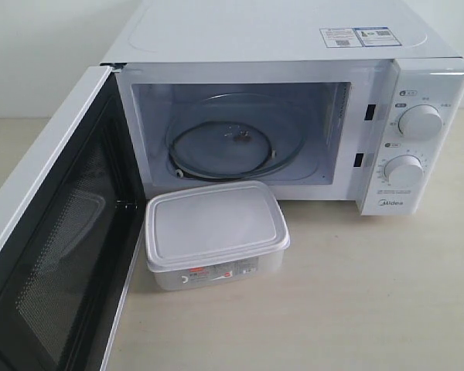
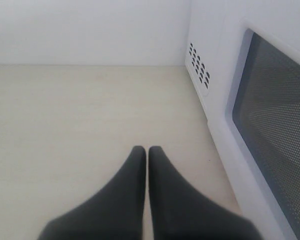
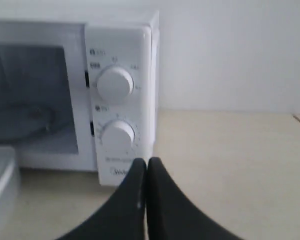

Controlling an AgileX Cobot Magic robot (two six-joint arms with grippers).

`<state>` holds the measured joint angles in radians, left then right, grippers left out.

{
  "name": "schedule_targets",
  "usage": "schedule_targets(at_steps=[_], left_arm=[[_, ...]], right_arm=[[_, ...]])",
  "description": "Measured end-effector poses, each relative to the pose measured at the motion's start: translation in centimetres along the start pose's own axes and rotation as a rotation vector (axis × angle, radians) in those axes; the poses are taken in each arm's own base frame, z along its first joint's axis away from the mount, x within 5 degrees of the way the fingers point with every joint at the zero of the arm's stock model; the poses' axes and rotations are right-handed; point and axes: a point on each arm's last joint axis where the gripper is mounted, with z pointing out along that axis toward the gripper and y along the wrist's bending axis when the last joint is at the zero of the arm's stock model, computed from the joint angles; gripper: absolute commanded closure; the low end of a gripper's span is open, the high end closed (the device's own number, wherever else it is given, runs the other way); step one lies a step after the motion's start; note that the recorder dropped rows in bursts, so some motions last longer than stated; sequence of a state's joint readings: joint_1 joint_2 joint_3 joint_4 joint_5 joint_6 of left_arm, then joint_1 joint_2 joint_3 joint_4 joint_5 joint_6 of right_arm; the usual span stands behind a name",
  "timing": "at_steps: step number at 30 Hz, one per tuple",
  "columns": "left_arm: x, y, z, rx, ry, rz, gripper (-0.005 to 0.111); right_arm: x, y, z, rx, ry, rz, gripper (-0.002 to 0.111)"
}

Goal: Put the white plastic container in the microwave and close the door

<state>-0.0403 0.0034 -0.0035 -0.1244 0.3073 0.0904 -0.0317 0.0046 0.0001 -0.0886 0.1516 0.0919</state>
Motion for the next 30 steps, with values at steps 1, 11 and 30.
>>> schedule_targets(at_steps=[1, 11, 30], left_arm=[[0.0, 0.0, 0.0, 0.0, 0.0, 0.0, 0.102], [0.0, 0.0, 0.0, 0.0, 0.0, 0.0, 0.102], [0.0, 0.0, 0.0, 0.0, 0.0, 0.0, 0.102]], right_arm=[[-0.7, 0.1, 0.0, -0.015, -0.082, 0.09, 0.109], [-5.6, 0.2, -1.2, -0.04, -0.388, 0.116, 0.109], [-12.2, 0.2, 1.7, -0.022, -0.3, 0.038, 0.109]])
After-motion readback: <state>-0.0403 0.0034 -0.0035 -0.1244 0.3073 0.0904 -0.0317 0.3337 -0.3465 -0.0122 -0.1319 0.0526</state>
